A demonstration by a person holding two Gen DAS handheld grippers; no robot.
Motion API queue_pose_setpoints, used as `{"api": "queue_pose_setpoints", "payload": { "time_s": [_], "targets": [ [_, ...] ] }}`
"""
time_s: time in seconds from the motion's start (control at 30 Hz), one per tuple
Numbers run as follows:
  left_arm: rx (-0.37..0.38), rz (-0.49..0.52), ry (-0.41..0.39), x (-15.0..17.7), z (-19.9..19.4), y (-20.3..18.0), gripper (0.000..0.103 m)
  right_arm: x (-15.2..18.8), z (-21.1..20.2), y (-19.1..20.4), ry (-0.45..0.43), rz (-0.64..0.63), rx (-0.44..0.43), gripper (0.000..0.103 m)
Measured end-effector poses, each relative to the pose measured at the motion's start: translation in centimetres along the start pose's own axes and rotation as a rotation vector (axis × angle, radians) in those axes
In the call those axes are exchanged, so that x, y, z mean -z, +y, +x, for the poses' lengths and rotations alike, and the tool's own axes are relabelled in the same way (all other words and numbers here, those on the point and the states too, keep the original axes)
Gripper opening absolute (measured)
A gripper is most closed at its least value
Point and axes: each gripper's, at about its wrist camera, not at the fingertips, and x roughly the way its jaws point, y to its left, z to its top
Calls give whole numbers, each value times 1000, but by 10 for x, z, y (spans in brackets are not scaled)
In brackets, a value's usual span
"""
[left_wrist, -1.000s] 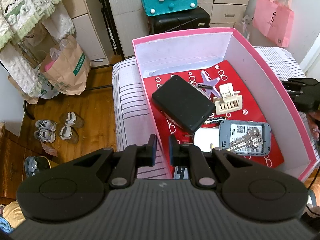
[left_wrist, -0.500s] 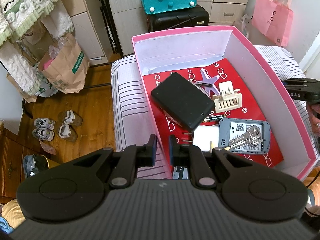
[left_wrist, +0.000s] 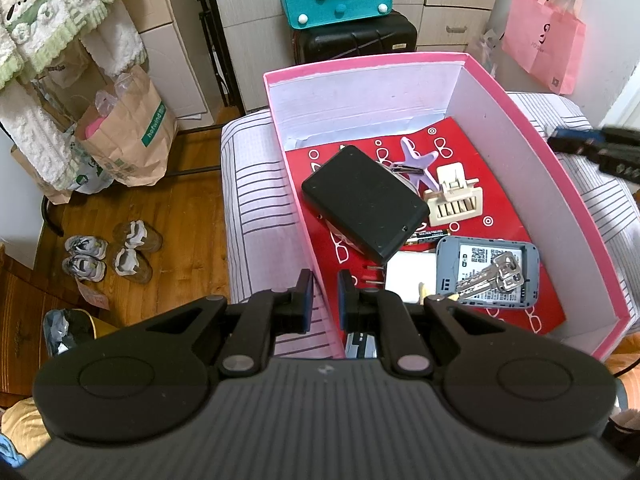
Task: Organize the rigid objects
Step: 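Carry the keys into the pink box and release them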
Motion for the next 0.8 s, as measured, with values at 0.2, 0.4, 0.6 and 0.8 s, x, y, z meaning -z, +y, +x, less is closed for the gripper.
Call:
{"api": "queue_pose_setpoints", "payload": {
  "time_s": [0.2,0.4,0.6,0.8],
  "targets": [
    [8,1,-11,1,1,1,10,-29,-29,34,-58,-70,-84,29],
    [24,-10,-8,3,3,7,10,-38,-20,70,-8,-140,-206,29],
    [28,-10,-9,3,3,8,10,-40,13,97,10,-250,-126,29],
    [59,-24,-4,2,3,13,11,-43,33,90,41,-234,-104,29]
  ]
}}
